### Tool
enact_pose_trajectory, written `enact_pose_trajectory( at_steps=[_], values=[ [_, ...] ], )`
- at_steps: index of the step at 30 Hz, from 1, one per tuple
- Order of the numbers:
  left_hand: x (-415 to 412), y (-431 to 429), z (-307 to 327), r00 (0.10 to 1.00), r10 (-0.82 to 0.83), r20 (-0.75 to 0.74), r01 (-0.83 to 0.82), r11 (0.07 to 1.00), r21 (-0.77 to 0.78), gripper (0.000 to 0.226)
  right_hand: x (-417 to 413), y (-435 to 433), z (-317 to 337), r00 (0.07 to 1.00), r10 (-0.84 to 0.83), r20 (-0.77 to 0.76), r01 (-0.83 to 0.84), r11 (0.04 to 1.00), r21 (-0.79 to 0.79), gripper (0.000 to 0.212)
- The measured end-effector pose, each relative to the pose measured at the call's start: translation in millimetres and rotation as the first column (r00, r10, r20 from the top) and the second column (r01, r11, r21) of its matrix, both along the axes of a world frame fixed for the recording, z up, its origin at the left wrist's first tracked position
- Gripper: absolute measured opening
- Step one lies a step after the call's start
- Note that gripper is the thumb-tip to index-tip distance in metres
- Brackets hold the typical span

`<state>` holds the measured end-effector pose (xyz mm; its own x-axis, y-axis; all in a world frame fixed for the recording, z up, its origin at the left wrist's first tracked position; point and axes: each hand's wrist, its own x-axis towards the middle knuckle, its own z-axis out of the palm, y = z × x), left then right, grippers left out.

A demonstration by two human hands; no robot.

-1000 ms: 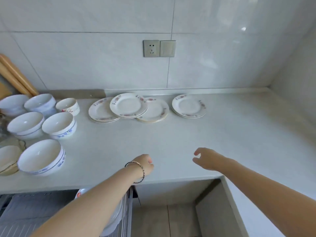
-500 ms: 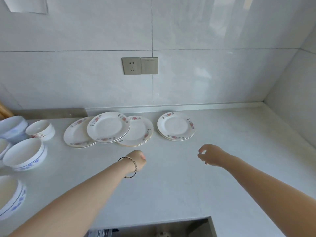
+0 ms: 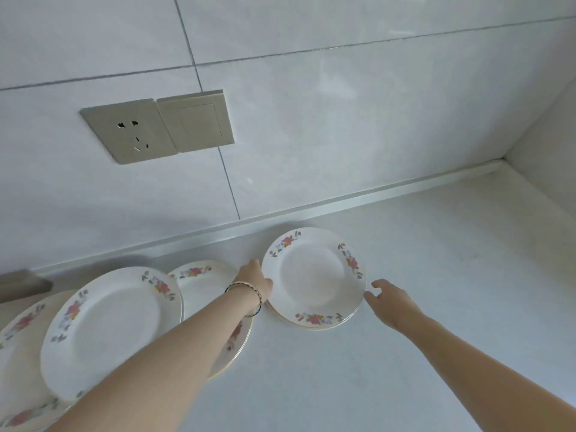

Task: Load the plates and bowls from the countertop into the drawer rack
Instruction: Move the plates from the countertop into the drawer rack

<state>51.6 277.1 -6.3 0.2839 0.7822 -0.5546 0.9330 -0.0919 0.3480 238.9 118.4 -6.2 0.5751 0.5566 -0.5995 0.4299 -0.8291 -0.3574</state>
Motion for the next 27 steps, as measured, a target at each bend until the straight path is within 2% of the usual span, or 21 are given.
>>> enact_pose_trajectory(
  at_steps=[3, 6, 12, 16, 22, 27],
  values=[
    [18, 25, -23, 0.998, -0.011, -0.054, 0.007, 0.998, -0.067, 0.045, 8, 17, -27, 0.989, -0.106, -0.107, 0.108, 0.994, 0.014, 0.046],
    [28, 37, -38, 0.998, 0.031, -0.063, -0.036, 0.996, -0.079, 0.037, 11, 23, -42, 0.940, -0.227, -0.257, 0.252, 0.965, 0.072, 0.032],
    [19, 32, -48, 0.998, 0.055, -0.008, -0.055, 0.997, -0.056, 0.033, 2, 9, -44, 0.899, -0.310, -0.309, 0.367, 0.918, 0.150, 0.022],
    [-2, -3, -37, 0.990, 0.056, 0.132, -0.050, 0.997, -0.051, 0.014, -6, -27, -23, 0.882, -0.319, -0.347, 0.397, 0.899, 0.184, 0.019],
    [-41, -98, -5, 0.903, 0.206, 0.376, -0.163, 0.976, -0.143, 0.018, -15, -106, 33, 0.868, -0.279, -0.411, 0.415, 0.862, 0.290, 0.025],
    [-80, -198, 31, 0.814, 0.275, 0.512, -0.248, 0.961, -0.122, 0.023, -41, -188, 68, 0.909, -0.178, -0.377, 0.326, 0.868, 0.375, 0.027]
  ],
)
